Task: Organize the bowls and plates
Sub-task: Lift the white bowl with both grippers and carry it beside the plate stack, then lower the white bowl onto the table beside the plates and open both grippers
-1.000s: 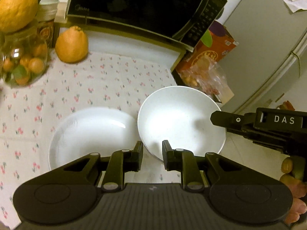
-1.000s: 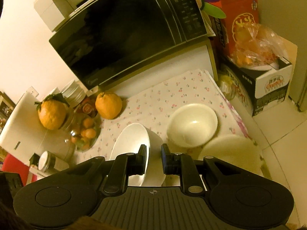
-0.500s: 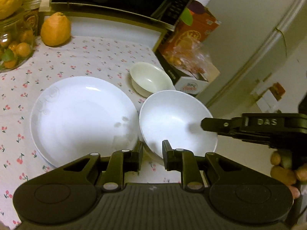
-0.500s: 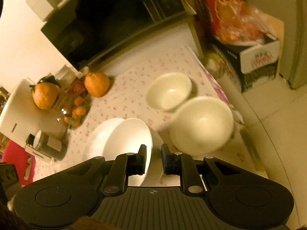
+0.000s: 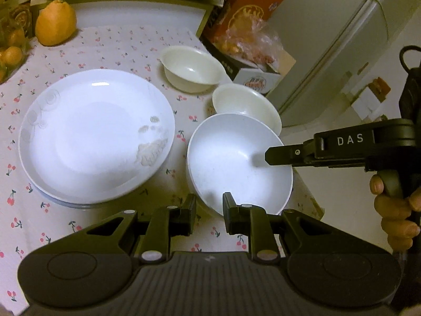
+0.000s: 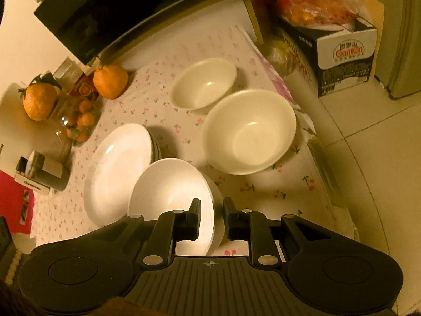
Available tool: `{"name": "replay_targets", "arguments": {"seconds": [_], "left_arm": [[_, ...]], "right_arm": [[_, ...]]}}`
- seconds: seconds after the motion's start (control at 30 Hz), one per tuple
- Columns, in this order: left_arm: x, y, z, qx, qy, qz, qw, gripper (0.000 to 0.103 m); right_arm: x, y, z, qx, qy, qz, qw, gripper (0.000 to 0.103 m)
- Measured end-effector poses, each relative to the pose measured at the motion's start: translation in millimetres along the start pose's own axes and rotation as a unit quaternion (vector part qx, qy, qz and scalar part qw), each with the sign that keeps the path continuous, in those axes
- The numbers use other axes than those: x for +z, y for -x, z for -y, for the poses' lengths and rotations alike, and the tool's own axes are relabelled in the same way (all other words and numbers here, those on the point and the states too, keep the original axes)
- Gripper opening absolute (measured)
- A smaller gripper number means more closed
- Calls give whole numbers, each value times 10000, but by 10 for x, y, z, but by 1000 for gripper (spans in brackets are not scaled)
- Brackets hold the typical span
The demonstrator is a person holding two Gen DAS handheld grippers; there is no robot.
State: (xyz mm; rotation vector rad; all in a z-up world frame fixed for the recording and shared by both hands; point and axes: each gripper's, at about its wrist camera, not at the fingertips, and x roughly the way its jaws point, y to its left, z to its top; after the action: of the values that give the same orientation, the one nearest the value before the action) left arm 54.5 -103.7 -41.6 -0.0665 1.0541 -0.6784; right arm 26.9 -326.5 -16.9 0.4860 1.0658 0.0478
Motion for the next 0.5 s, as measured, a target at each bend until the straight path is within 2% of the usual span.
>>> {"name": "replay_targets", "arguments": {"seconds": [0.5], "left_arm": [[-33, -46, -21, 54, 1, -248, 9997, 19]], "right_arm": [[-8, -125, 42, -26, -77, -274, 9996, 19]]}}
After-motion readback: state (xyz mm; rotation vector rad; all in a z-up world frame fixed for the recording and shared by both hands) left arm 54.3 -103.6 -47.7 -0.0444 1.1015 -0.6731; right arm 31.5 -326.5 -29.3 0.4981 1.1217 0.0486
